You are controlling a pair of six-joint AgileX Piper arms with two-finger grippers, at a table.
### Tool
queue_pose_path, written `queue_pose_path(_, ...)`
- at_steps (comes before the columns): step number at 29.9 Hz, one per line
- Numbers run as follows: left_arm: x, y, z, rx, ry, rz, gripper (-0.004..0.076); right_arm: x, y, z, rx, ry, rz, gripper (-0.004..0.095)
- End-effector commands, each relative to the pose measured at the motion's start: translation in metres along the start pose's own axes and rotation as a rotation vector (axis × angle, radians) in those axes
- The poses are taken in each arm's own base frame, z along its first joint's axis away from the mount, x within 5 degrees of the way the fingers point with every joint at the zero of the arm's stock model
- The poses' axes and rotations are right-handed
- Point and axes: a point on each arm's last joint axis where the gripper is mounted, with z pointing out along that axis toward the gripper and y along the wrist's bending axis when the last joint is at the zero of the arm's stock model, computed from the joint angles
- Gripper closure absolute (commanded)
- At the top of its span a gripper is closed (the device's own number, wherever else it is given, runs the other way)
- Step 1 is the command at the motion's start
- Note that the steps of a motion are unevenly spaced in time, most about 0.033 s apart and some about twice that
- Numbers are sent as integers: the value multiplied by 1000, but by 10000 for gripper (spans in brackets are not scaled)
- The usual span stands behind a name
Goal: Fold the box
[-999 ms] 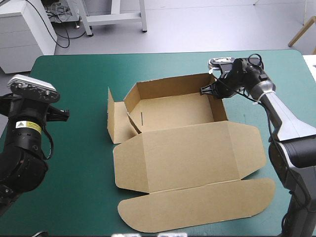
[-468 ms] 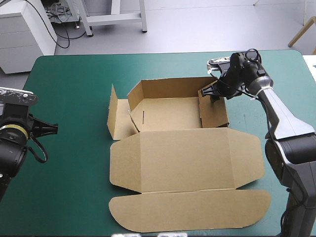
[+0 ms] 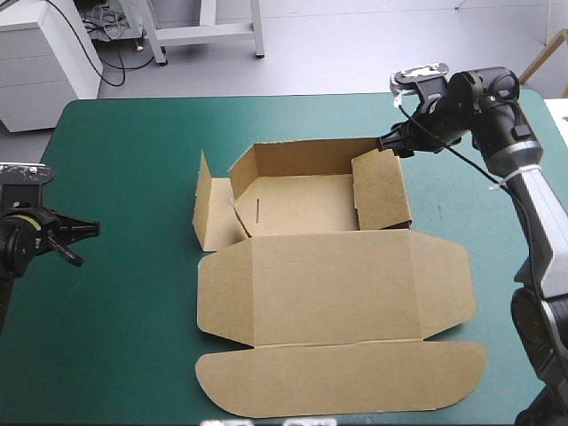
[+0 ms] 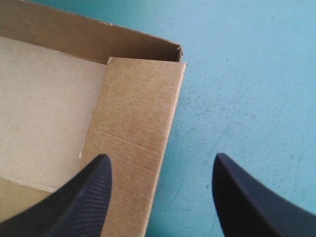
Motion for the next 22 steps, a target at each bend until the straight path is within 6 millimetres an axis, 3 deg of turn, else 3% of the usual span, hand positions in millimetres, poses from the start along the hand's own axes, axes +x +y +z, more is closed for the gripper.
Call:
queue_pose_path(1, -11, -2, 2, 91, -48, -37, 733, -4, -1, -26, 10, -90, 8, 384)
queue_pose_path(8, -12, -15, 9, 244, -27, -70, 733, 0, -2, 21, 0, 21, 32, 398)
queue_pose_path(16, -11, -17, 8, 273, -10, -87, 733, 5, -2, 80, -32, 156, 51, 399)
queue_pose_path(22, -11, -17, 8, 273, -9, -87, 733, 10, -2, 108, -41, 225, 57, 400)
